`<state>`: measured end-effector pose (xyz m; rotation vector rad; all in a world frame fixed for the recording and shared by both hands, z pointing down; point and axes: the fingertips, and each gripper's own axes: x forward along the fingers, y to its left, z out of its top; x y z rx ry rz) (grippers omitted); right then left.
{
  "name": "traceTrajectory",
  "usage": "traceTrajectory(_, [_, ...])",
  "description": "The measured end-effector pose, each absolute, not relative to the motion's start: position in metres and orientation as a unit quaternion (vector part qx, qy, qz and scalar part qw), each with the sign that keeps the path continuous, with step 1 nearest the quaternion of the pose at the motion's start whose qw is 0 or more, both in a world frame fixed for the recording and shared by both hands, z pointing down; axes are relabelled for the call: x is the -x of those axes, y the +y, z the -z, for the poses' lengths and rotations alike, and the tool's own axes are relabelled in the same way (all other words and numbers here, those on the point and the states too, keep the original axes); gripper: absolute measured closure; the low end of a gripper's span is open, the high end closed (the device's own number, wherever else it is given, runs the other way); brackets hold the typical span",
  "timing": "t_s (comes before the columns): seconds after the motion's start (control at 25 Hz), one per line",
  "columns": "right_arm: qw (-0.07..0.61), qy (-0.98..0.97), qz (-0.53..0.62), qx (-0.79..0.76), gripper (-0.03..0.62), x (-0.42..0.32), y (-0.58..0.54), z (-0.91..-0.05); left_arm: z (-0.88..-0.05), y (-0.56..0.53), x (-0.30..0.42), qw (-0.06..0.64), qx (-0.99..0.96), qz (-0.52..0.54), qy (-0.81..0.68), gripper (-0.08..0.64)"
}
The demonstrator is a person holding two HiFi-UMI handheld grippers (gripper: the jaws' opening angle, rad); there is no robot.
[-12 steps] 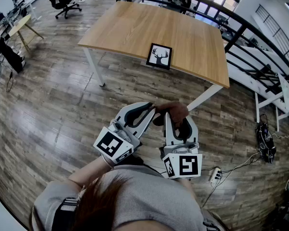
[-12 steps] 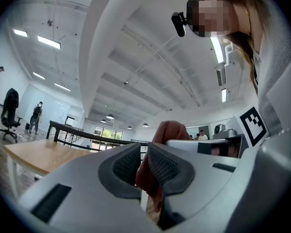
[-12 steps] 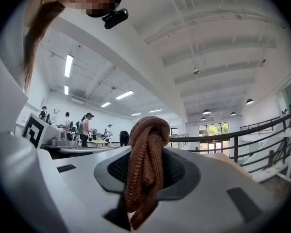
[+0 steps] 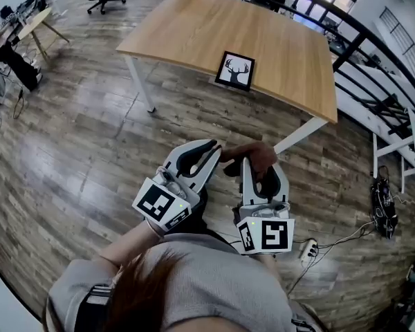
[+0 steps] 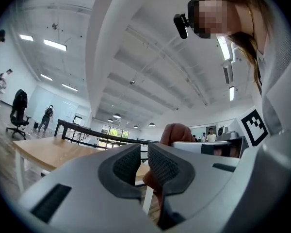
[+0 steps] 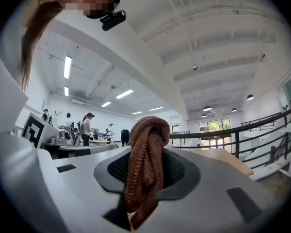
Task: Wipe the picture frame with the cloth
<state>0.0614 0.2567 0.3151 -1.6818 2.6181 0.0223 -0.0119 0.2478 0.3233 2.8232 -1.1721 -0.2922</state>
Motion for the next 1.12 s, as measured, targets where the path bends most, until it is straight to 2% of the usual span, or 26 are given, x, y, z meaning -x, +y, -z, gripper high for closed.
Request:
traceTrajectory(0.28, [0.015,0.837,-0.016,0.547,0.459,-0.064,0.205,-0.317,-0.330,0.191,0.009,0.035,-0.921,0.100,-0.375,0.522])
traceTrajectory(0.84, [0.024,0.818,-0.022,0.574,0.459,-0.049,-0.017,-0.301,-0.323,-0.032,0.029,0.044,-0.930,0.094,-0.351,0.522])
traceTrajectory(1.12, [0.022,0.802,-0.002,0.597,0.459,-0.054,-0.079,-0.310,-0.335,-0.097,0.025,0.064,-0.939,0.076,-0.330,0.522])
